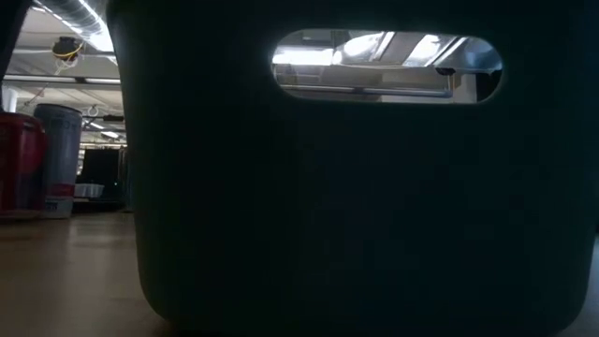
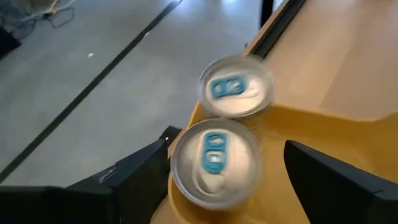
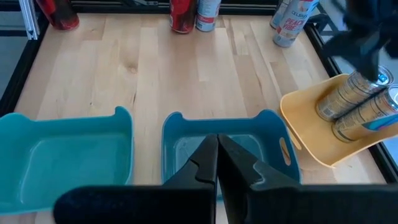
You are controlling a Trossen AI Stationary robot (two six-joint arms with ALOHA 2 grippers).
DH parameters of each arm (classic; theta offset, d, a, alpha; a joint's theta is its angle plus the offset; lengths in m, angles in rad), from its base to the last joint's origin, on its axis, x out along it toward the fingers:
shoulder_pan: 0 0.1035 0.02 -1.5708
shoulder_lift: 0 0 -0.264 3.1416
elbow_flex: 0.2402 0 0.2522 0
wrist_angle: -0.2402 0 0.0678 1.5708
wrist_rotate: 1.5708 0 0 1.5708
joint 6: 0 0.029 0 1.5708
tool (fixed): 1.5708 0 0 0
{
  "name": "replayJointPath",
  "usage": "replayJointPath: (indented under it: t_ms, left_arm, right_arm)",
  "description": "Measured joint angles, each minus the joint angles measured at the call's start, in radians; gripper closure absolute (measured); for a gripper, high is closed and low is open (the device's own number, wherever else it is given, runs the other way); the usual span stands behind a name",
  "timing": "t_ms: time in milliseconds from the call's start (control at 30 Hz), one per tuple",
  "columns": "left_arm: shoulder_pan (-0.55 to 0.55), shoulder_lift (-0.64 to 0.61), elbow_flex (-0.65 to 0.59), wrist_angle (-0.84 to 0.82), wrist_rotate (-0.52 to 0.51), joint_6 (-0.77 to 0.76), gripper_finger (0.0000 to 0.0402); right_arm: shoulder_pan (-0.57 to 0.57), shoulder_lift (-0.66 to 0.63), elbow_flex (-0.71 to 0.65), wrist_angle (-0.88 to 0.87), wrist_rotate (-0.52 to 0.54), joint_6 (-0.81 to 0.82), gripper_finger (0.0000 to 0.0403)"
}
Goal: Sort soda cans
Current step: Put the bottom blue soda can into the yellow bin
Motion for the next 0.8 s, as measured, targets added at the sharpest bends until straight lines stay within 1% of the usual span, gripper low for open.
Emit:
replayJointPath:
  t_ms: [167,333,367,433,500,567,633,700,800]
  left_arm:
    - [-0.048,-0.138,0.000,-0.108,-0.001,-0.016,0.0093]
    - [-0.155,-0.261,0.000,-0.198,0.001,-0.054,0.0094]
    - [-0.178,-0.281,0.000,-0.219,0.002,-0.069,0.0094]
    - [-0.226,-0.315,0.000,-0.257,0.001,-0.096,0.0094]
    - [-0.271,-0.344,0.000,-0.300,0.001,-0.123,0.0094]
    - [-0.317,-0.365,0.000,-0.330,0.000,-0.150,0.0094]
    - [-0.355,-0.374,0.000,-0.362,-0.004,-0.170,0.0094]
    - [-0.395,-0.377,0.000,-0.388,-0.023,-0.189,0.0094]
    - [-0.446,-0.377,0.000,-0.420,-0.062,-0.210,0.0094]
  right_arm:
    - [0.000,0.000,0.000,0.008,0.002,-0.004,0.0393]
    - [0.000,0.000,0.000,0.027,0.000,-0.002,0.0393]
    - [0.000,0.000,0.000,0.020,0.000,0.018,0.0393]
    - [0.000,0.000,0.007,-0.031,-0.004,0.079,0.0392]
    - [0.009,-0.001,0.042,-0.135,-0.022,0.153,0.0384]
    - [0.039,-0.005,0.091,-0.238,-0.036,0.238,0.0360]
    - [0.071,-0.007,0.136,-0.355,-0.046,0.321,0.0321]
    - [0.106,-0.006,0.172,-0.470,-0.067,0.435,0.0270]
    - [0.157,-0.007,0.189,-0.634,-0.123,0.649,0.0180]
